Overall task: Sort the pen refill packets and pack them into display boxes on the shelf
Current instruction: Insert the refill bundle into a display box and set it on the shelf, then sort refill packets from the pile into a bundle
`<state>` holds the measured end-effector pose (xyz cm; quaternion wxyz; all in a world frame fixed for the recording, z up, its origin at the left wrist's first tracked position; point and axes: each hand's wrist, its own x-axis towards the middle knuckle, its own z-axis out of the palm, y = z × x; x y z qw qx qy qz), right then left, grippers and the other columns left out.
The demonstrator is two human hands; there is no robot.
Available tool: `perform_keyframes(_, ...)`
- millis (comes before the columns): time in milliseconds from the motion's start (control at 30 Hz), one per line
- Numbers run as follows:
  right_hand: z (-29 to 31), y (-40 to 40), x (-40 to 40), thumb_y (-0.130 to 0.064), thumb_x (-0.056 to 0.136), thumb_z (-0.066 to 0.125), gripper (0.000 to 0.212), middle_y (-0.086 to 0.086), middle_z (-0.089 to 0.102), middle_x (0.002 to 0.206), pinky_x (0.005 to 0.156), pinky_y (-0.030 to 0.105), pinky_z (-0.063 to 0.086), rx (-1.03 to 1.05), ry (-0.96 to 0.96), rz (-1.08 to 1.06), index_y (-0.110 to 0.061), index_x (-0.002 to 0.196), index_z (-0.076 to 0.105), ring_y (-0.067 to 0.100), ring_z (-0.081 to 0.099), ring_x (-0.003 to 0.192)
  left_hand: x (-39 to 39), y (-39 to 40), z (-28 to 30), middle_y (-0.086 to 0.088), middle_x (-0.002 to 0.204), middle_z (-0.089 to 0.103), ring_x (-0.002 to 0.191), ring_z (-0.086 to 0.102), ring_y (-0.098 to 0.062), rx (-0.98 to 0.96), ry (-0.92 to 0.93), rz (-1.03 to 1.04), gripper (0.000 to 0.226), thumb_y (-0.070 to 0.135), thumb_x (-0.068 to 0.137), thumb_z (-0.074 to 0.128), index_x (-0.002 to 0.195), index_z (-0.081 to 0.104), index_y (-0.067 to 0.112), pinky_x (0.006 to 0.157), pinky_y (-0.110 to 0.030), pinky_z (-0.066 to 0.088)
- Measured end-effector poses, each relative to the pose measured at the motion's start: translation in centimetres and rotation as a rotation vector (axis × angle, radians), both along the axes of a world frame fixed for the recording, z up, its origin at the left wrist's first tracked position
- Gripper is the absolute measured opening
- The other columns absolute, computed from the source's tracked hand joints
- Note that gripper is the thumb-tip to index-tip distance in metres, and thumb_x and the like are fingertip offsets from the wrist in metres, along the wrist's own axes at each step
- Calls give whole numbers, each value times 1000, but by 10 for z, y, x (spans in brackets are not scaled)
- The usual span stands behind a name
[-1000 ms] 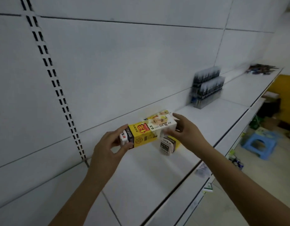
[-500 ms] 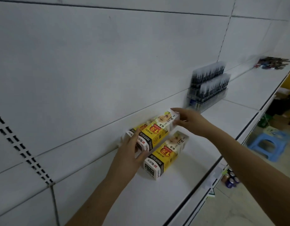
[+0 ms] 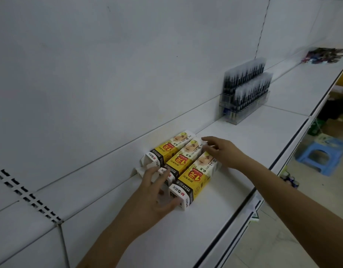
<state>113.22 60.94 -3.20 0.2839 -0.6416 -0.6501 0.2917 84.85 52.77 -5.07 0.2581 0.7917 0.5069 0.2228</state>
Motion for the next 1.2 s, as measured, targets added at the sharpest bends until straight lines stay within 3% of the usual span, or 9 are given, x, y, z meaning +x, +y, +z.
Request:
perform_keyframes(100,-4,3,-3,-26,101,47,26,-6,66,105,60,9,42,88,-23,-106,-21,119,64,3,60,80,5,9,-5,17,150,20,122,46,1,78,-44,24,73,60,78,62,144,44,33,100,-26,49)
perform_keyframes(267,-8,11,-9,-28,101,44,32,6,71,93,65,23,44,104,-99,-221,-8,96,69,19,60,80,8,20,-10,9,150,30,115,44,4,191,-62,60,56,37,88,68,141,51,28,97,-17,43)
perform_keyframes(333,-5,10,-13,-34,101,43,36,10,70,95,69,33,46,151,-162,-277,-8,94,67,23,61,82,4,15,-9,10,150,27,117,50,-1,177,-92,75,57,36,90,67,143,47,29,97,-23,50)
perform_keyframes(467,18,-5,-55,-35,102,40,35,4,65,116,81,27,37,456,-173,-332,-14,114,65,23,56,108,-23,-3,-9,16,148,24,119,52,-3,206,-60,115,59,36,94,60,148,35,36,93,-27,53)
perform_keyframes(600,49,-24,-148,-34,103,40,33,-3,62,121,91,28,43,657,8,-64,-17,121,61,14,54,112,-61,-30,-9,14,143,37,130,38,0,274,19,182,54,38,96,56,146,38,33,108,-19,36)
perform_keyframes(700,63,-43,-229,-34,102,40,34,-4,60,122,93,27,46,740,116,147,-17,125,59,13,55,112,-99,-60,-9,13,142,39,128,34,2,264,85,272,53,39,97,53,147,36,32,107,-8,21)
perform_keyframes(900,74,-105,-381,-32,103,40,37,-3,59,124,91,5,37,755,260,608,-15,133,53,6,54,111,-211,-159,-12,11,137,48,126,44,-6,291,176,647,52,50,93,42,141,49,30,108,-25,37)
perform_keyframes(1033,72,-166,-468,-33,102,39,36,-6,59,123,91,14,43,703,356,855,-16,130,54,5,56,110,-280,-242,-12,9,135,50,124,44,-7,283,183,888,51,50,92,41,138,52,31,107,-27,39)
perform_keyframes(1200,57,-244,-566,-29,102,44,27,-11,64,117,84,7,44,468,465,963,-20,123,59,1,61,104,-359,-331,-10,7,126,58,116,51,-11,315,215,1106,44,46,92,42,125,63,28,98,-31,46)
